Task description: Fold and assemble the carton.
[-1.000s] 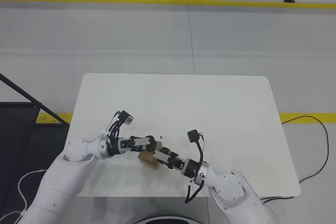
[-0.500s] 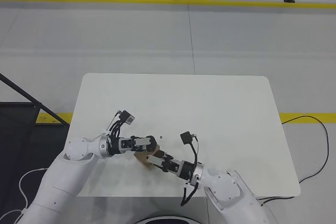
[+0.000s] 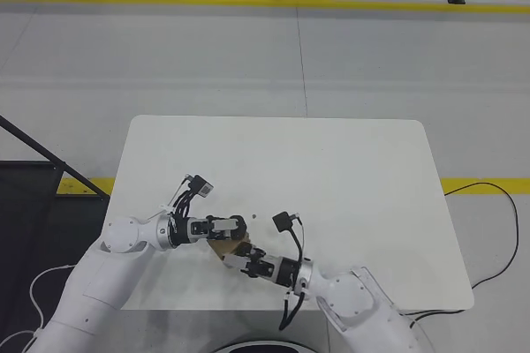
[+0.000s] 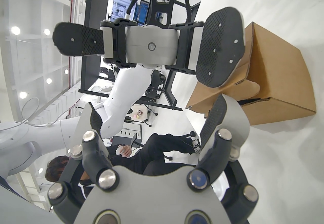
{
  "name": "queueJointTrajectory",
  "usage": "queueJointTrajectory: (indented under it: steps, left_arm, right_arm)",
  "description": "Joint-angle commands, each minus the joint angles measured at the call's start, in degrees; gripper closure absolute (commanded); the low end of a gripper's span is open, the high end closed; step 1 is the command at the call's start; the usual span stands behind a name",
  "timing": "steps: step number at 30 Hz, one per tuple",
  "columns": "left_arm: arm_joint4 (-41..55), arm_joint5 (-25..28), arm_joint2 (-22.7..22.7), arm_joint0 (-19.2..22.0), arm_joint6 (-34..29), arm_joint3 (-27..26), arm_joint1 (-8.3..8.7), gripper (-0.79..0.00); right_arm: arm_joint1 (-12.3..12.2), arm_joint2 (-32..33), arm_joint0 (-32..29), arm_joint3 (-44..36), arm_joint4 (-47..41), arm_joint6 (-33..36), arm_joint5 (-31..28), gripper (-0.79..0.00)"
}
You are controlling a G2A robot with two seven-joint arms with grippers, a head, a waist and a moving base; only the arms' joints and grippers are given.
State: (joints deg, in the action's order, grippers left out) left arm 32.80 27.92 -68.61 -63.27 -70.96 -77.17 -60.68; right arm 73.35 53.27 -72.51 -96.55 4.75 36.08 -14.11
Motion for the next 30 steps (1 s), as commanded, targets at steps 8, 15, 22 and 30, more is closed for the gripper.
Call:
queueJointTrajectory:
  steps: [8, 15, 22, 30]
  left_arm:
    - [0.78, 0.86, -2.0, -1.18, -1.02, 0.11, 0.49, -0.785]
    - [0.5, 1.23, -3.52, -2.58, -2.28, -0.87, 0.99, -0.785]
    - [-0.22, 1.27, -4.06, -3.47, -3.3, -1.83, 1.31, -0.785]
    - [-0.52, 1.31, -4.18, -3.95, -3.16, -2.8, 1.48, -0.785]
  right_arm:
    - [-0.11, -0.57, -0.65, -0.85, 1.35, -0.36, -0.66, -0.785]
    - [-0.14, -1.17, -0.79, -1.05, 2.2, -0.54, -1.02, -0.785]
    - [-0.11, -1.78, -0.68, -1.18, 2.84, -0.75, -0.95, -0.785]
    - [0.04, -2.43, 0.04, -0.54, 3.0, -0.96, -0.28, -0.785]
